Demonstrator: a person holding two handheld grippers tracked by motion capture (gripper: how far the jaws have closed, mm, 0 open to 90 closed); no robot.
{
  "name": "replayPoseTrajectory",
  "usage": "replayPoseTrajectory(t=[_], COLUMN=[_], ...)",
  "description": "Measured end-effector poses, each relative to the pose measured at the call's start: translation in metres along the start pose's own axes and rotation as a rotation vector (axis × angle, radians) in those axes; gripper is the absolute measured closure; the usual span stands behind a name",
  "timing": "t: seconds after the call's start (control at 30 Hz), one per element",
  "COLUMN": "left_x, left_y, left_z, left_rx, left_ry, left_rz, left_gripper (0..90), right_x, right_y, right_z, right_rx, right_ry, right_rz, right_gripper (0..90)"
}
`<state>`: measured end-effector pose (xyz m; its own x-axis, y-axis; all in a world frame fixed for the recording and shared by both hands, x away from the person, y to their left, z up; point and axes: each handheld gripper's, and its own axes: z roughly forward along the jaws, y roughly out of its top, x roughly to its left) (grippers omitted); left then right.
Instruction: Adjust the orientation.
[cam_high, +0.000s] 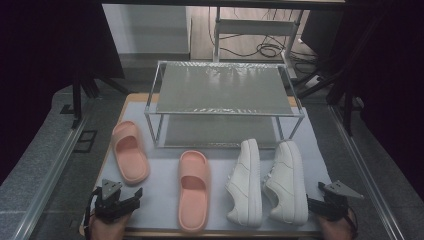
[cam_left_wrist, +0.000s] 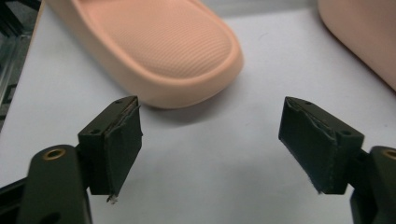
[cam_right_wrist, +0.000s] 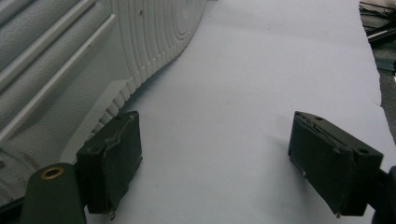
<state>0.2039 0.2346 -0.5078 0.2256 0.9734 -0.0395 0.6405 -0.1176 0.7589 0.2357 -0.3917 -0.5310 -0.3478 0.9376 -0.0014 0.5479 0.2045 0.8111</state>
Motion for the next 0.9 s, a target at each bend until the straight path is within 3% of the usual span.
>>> replayPoseTrajectory(t=[0.2, 0.33, 0.37, 0.4, 0.43, 0.47, 0.5, 0.7, 0.8, 0.9], left_x=[-0.005, -0.014, -0.016, -0.019, -0.022, -0.026, -0.029, -0.052, -0.059, -0.063], left_y=[0.010, 0.018, 0.019, 0.020, 0.022, 0.024, 0.025, 0.037, 0.043, 0.048], left_z=[-0.002, 0.001, 0.003, 0.005, 0.008, 0.011, 0.014, 0.035, 0.048, 0.060], left_rx=[-0.033, -0.042, -0.041, -0.037, -0.029, -0.021, -0.017, 0.028, 0.055, 0.061], left_ry=[-0.046, -0.117, -0.125, -0.135, -0.141, -0.149, -0.160, -0.227, -0.253, -0.284], left_rz=[0.016, 0.049, 0.058, 0.069, 0.077, 0.089, 0.099, 0.147, 0.156, 0.139], left_gripper=[30.3, 49.2, 49.2, 57.0, 57.0, 65.1, 65.1, 86.7, 89.5, 89.6], right_x=[0.000, -0.001, -0.001, -0.001, -0.001, -0.001, -0.001, -0.001, -0.001, -0.002], right_y=[0.000, 0.000, 0.000, 0.000, 0.000, 0.000, 0.000, -0.001, -0.001, -0.001], right_z=[0.000, 0.000, 0.000, 0.000, 0.000, 0.000, 0.000, 0.000, 0.000, 0.000], right_rx=[-0.001, -0.002, -0.002, -0.003, -0.003, -0.003, -0.003, -0.006, -0.008, -0.009], right_ry=[0.002, 0.003, 0.003, 0.003, 0.003, 0.004, 0.004, 0.007, 0.008, 0.009], right_rz=[-0.002, -0.004, -0.004, -0.004, -0.004, -0.004, -0.004, -0.003, -0.004, -0.005], right_gripper=[17.5, 17.5, 17.5, 17.5, 17.5, 17.5, 17.5, 17.8, 17.9, 18.0])
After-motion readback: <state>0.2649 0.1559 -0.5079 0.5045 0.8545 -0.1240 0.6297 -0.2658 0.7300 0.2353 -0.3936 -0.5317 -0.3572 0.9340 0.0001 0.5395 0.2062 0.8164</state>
